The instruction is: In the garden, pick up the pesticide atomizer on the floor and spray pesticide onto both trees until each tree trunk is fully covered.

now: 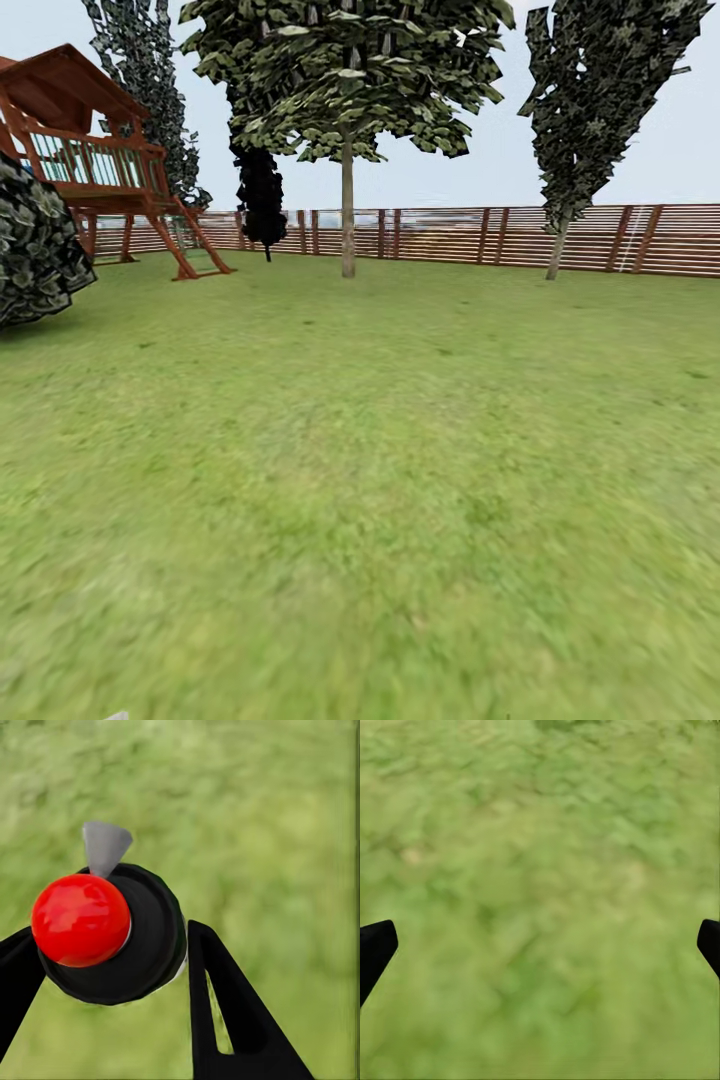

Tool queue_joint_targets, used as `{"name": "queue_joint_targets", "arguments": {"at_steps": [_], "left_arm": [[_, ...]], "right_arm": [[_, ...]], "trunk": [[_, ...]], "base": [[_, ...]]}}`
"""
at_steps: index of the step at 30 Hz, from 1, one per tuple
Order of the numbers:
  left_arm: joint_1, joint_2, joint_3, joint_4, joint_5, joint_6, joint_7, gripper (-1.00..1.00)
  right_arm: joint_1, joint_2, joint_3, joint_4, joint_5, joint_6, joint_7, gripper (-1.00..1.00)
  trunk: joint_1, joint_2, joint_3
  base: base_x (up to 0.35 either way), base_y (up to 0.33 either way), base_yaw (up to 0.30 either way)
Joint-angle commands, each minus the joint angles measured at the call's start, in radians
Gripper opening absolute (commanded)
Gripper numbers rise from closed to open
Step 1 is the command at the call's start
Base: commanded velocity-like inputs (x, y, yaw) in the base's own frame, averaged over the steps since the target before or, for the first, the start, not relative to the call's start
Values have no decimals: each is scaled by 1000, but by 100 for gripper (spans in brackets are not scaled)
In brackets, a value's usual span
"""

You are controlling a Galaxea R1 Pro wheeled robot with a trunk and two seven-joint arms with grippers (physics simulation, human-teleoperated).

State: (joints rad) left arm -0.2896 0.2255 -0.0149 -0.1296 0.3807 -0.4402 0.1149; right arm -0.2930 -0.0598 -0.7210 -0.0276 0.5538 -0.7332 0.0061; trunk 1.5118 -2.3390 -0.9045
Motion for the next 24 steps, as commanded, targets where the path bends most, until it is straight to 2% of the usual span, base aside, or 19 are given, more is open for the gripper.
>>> {"name": "queue_joint_targets", "arguments": {"at_steps": [1,24], "left_arm": [[0,0,0,0,0,0,0,-100],[0,0,0,0,0,-1,0,-100]], "right_arm": [[0,0,0,0,0,1,0,100],[0,0,0,0,0,0,0,100]], "trunk": [[0,0,0],[0,0,0]], "base": [[342,0,0],[342,0,0]]}}
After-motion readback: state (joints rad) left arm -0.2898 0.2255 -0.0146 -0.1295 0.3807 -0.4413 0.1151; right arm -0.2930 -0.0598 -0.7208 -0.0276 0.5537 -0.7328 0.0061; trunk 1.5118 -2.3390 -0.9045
